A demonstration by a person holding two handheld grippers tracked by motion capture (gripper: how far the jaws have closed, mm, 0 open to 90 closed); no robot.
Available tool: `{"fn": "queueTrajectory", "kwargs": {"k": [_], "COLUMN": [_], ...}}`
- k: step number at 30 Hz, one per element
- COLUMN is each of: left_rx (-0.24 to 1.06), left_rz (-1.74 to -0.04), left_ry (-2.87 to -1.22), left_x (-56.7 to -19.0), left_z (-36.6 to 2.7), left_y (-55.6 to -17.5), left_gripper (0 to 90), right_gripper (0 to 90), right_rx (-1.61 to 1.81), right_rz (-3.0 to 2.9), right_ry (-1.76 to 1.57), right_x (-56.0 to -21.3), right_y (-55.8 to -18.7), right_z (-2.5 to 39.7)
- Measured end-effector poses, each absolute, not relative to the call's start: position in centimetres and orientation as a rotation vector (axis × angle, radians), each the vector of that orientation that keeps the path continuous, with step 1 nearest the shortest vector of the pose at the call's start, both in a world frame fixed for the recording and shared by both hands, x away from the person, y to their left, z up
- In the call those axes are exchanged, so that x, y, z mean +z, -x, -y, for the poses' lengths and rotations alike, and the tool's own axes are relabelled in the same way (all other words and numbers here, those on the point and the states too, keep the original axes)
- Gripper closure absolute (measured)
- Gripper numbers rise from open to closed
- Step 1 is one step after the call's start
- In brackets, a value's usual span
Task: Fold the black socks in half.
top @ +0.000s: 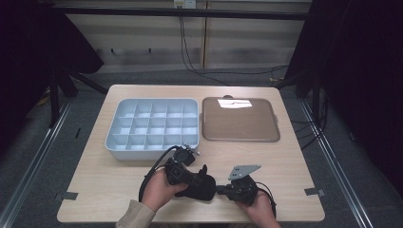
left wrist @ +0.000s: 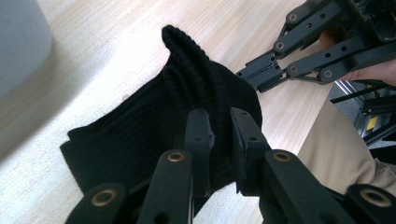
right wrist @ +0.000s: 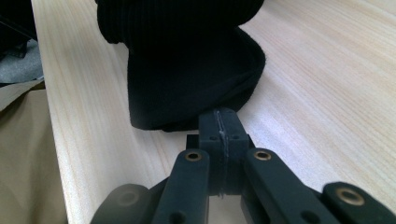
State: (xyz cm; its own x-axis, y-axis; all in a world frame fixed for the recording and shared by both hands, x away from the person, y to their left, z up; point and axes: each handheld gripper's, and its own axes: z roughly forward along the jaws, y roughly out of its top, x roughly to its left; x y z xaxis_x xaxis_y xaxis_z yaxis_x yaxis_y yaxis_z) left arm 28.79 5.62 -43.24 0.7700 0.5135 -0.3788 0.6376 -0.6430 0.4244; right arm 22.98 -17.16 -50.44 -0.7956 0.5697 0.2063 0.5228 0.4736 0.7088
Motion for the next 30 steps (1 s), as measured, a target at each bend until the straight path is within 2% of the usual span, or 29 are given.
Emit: {"fn": "queueTrajectory", "kwargs": {"k": [30], "left_rx": [-0.318], "left_rz": [-0.851], "left_ry": [-2.453], "left_x": [-44.03], "left_z": [-5.23], "left_y": [-28.84], "left_gripper": [77.4], "right_gripper": [89.6], "right_rx": [1.251], "right_rz": [-2.65], "right_ry": [-0.976], "right_x": [-50.49], "right_y": [-23.0], "right_z": [16.95]}}
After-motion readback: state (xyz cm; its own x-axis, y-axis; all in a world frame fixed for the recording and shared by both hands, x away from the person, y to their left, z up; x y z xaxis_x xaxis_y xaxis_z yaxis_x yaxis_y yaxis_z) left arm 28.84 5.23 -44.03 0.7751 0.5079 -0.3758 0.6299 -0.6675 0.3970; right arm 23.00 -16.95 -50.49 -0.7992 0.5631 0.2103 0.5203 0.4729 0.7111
